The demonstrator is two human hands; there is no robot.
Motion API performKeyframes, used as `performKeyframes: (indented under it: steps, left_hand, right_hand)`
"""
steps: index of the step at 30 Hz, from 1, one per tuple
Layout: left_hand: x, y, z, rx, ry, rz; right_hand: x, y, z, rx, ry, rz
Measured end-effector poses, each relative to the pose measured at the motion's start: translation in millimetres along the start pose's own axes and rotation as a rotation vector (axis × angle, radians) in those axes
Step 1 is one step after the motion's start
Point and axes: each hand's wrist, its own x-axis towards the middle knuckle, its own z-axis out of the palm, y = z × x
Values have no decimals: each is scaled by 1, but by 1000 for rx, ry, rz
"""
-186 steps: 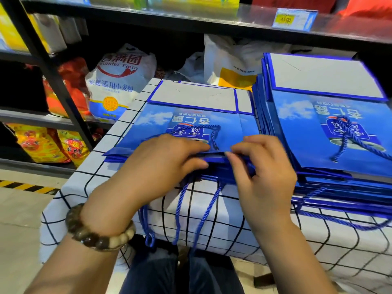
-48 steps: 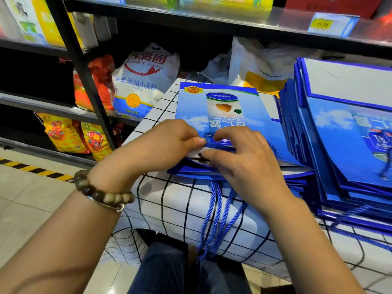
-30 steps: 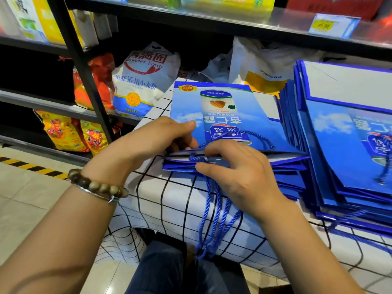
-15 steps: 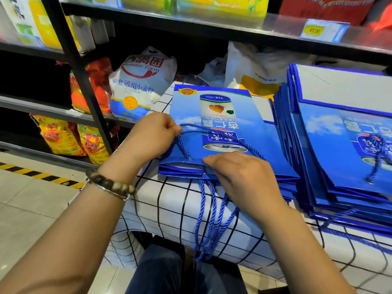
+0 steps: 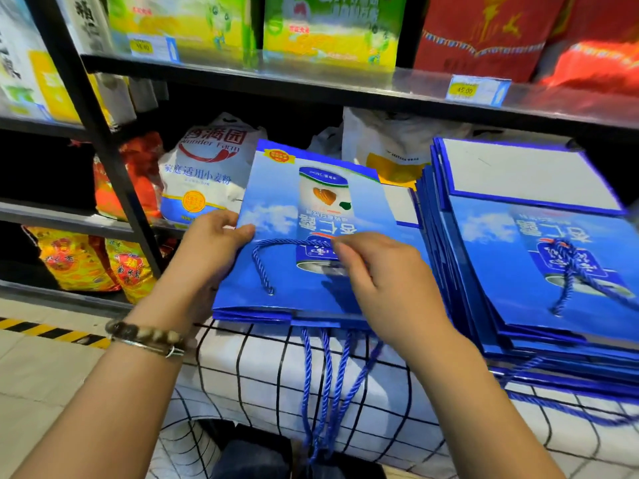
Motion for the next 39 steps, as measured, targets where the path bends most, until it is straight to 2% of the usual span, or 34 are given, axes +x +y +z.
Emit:
performKeyframes:
  steps: [2, 5, 6, 8, 10, 13, 15, 19, 25, 29, 32, 34, 36, 38, 39]
  left_hand:
    - [-8, 4, -9, -96, 55, 43]
    - [-17, 11, -25, -309, 104, 66]
    - [-19, 15, -30, -361, 130, 78]
    - [-23, 26, -38, -420, 176, 133]
    - [-26, 41, -39, -479, 168, 169]
    - [-25, 68, -28, -506, 107, 220]
    - [-22, 90, -7, -431, 41, 296]
    - [-20, 127, 57, -200, -130, 432]
    - [-27, 133, 152, 195, -308, 461]
    - [-34, 115, 178, 446, -356, 398]
    - [-37, 111, 179, 694, -332, 443]
    - [-40, 119, 173, 751, -241, 512]
    - [-42, 133, 172, 621, -152, 623]
    - [-38, 142, 186, 524, -238, 719]
    - [-35, 143, 197, 581, -343, 743]
  right_hand:
    - [13, 10, -7, -118, 49, 131]
    - [25, 20, -12, -325, 9, 281]
    - [27, 20, -15, -310, -2, 338]
    - [31, 16, -24, -133, 6, 401]
    - [35, 13, -43, 44, 110, 371]
    - [38, 16, -85, 38, 239, 285]
    - [35, 32, -119, -74, 245, 307]
    - [11, 76, -178, -212, 247, 482]
    - [-47, 136, -214, -325, 247, 749]
    - [-66, 159, -200, -326, 143, 791]
    - [-69, 169, -194, -424, 2, 838]
    - [-64, 171, -200, -529, -23, 791]
    - [-51, 167, -208, -604, 92, 646]
    - [-32, 159, -206, -554, 123, 518]
    - [-22, 155, -201, -494, 73, 495]
